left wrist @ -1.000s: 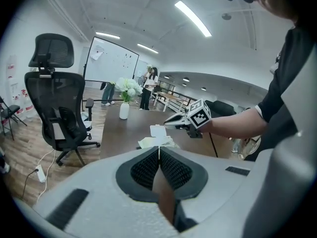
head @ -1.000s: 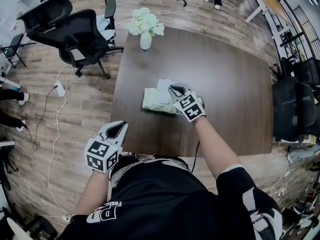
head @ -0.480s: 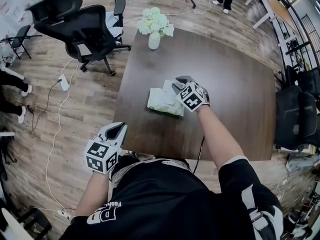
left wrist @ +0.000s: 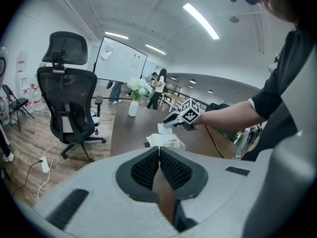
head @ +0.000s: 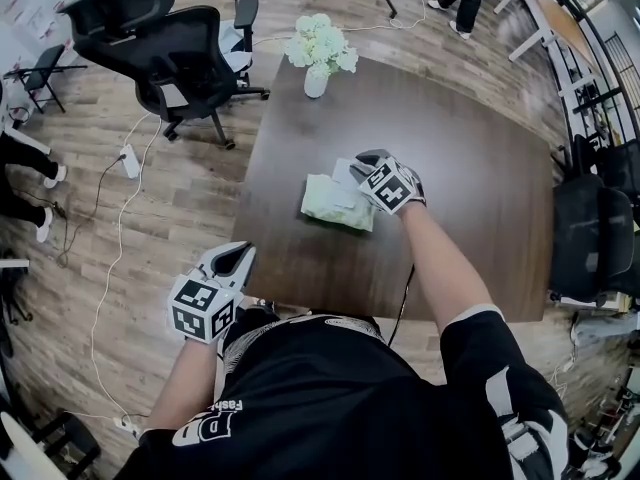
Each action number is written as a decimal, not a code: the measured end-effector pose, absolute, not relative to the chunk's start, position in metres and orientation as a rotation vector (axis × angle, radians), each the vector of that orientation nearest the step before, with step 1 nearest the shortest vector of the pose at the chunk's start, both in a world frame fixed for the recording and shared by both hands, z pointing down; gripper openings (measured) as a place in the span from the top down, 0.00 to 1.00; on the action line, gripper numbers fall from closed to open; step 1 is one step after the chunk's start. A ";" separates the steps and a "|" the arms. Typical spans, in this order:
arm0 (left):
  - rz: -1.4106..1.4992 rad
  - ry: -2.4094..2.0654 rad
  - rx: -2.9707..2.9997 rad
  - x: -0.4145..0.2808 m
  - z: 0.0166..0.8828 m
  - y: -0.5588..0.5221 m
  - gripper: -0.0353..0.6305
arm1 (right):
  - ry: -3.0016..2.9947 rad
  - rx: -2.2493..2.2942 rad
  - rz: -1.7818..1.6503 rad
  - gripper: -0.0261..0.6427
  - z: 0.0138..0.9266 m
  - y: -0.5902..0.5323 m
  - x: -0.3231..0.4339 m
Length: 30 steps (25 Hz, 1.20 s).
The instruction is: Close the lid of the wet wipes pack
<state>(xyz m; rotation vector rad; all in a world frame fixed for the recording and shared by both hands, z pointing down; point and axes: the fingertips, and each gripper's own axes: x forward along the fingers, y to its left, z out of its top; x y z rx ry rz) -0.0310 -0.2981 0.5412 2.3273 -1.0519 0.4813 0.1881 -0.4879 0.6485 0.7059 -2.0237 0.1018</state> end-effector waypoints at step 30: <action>0.459 -0.926 2.419 -0.016 0.535 -0.296 0.91 | -2.011 0.594 0.018 0.93 0.613 -0.418 0.169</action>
